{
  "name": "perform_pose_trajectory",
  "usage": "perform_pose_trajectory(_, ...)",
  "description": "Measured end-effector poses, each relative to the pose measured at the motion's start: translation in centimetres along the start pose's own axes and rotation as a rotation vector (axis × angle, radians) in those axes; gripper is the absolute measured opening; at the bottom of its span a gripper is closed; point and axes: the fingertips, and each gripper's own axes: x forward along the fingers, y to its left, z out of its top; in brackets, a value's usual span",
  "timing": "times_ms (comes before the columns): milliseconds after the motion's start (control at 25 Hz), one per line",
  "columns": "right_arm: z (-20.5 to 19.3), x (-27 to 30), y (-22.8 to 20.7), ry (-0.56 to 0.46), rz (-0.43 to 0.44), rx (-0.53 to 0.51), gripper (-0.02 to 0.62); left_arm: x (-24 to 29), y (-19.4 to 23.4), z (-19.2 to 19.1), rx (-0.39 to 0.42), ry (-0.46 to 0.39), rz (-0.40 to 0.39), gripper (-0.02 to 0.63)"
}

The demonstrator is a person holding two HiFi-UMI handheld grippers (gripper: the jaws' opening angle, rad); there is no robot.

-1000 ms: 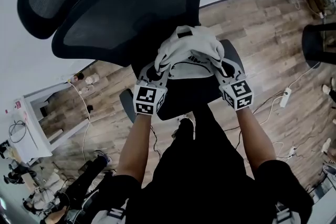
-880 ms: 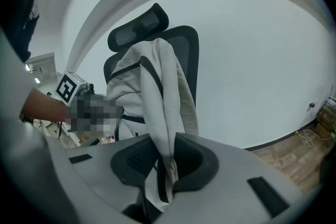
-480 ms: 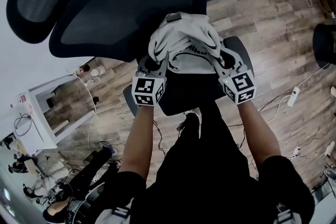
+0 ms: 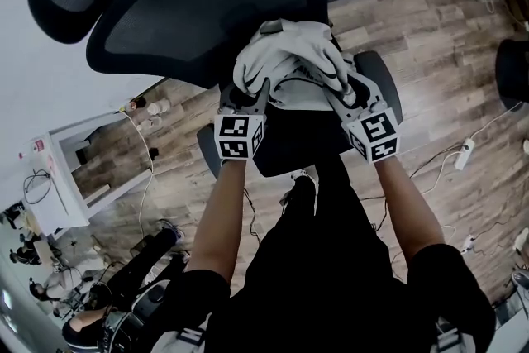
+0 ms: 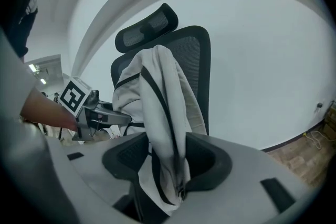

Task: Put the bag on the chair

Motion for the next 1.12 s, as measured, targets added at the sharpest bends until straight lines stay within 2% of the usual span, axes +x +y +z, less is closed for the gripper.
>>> perform_pose_trajectory(40,0.1,-0.2,0.4,-0.005,0.006,-0.015,0.243,-0.3,0.0,-0.3,0.003,0.01,0.008,0.209)
perform_pose_trajectory(200,2.0,-2.1,2.1,-0.07,-0.007,-0.093,0.282,-1.5,-0.2,-0.8,0.027,0.04,0.013,0.338)
perform_pose_trajectory(240,2.6,-2.6,2.4,-0.084,-0.011,-0.106,0.287,-2.0,-0.4,-0.6,0.027,0.034,0.012,0.348)
perform_pose_trajectory(640,4.4,-7.0,5.5,-0.128,-0.063,-0.174,0.301,-7.9,-2.8,0.7,0.054,-0.035,0.038,0.357)
perform_pose_trajectory(760,5.8,-8.3,7.2,-0.157,-0.074,-0.224,0.264,-9.6,-3.7,0.6,0.079,-0.051,0.043,0.356)
perform_pose_trajectory(840,6.7,-9.1,8.1,-0.181,-0.085,-0.244,0.236,-11.0,-4.3,1.4,0.037,-0.102,0.039,0.354)
perform_pose_trajectory(920,7.7,-10.1,8.9,-0.215,-0.098,-0.254,0.186,-13.0,-4.8,3.2,-0.036,-0.19,0.034,0.298)
perform_pose_trajectory(960,8.1,-10.6,9.3,-0.233,-0.103,-0.258,0.141,-14.1,-5.1,4.3,-0.06,-0.238,0.036,0.269)
perform_pose_trajectory(1080,9.4,-11.9,10.4,-0.276,-0.115,-0.264,0.062,-16.6,-5.7,6.8,-0.068,-0.339,0.054,0.159)
perform_pose_trajectory(1120,9.9,-12.2,10.6,-0.291,-0.122,-0.26,0.052,-17.2,-5.9,7.3,-0.059,-0.354,0.06,0.086)
